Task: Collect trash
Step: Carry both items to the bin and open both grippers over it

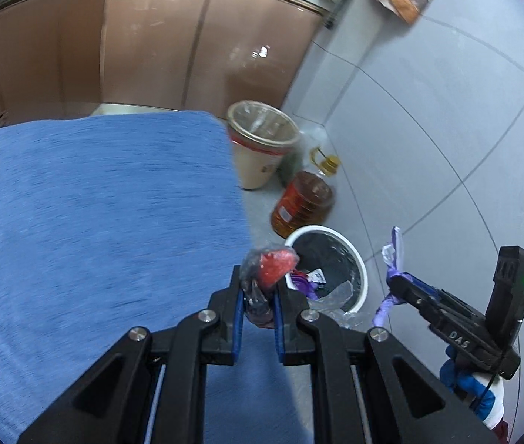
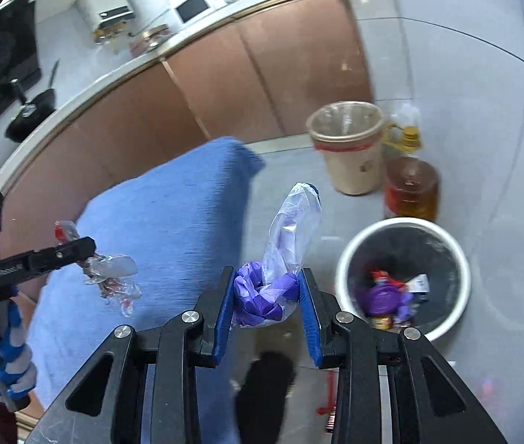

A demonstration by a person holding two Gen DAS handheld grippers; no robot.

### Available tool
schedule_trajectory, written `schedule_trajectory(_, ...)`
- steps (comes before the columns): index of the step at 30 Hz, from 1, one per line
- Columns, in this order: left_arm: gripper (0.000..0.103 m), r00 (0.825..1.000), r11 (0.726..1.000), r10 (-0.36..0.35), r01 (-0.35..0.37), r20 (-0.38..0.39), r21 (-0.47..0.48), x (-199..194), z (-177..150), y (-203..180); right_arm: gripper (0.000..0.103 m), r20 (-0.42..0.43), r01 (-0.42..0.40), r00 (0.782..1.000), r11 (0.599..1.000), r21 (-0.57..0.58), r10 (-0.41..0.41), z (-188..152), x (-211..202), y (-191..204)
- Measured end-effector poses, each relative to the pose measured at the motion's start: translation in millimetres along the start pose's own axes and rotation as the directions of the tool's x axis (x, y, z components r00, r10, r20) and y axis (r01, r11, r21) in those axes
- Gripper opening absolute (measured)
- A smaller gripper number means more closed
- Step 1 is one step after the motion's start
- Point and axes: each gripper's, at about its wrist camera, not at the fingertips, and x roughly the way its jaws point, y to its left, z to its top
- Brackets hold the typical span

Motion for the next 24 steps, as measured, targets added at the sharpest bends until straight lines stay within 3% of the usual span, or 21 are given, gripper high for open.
schedule_trajectory(10,0.013,0.996,0.992,0.035,-0.025,-0.076,0.124,102.6,28.6,-81.8,0.033,-0.029,0.182,0.983,0.983,-0.003,-0.182,7.3,34.8,-64.6)
schedule_trajectory(17,0.013,0.99,0.985,0.079,-0.06,-0.113,0.159,166.4,43.2,-109.1,0.034,-0.059,0.264,0.963,0.964,-0.02,-0.265,11.9,66.5,-89.9)
schedule_trajectory(24,0.015,0.988,0.988,0.051,-0.029,-0.143,0.151,209.5,49.0,-125.3,0.036,-0.08,0.342,0.935,0.939,-0.043,-0.344,16.0,89.9,-106.2)
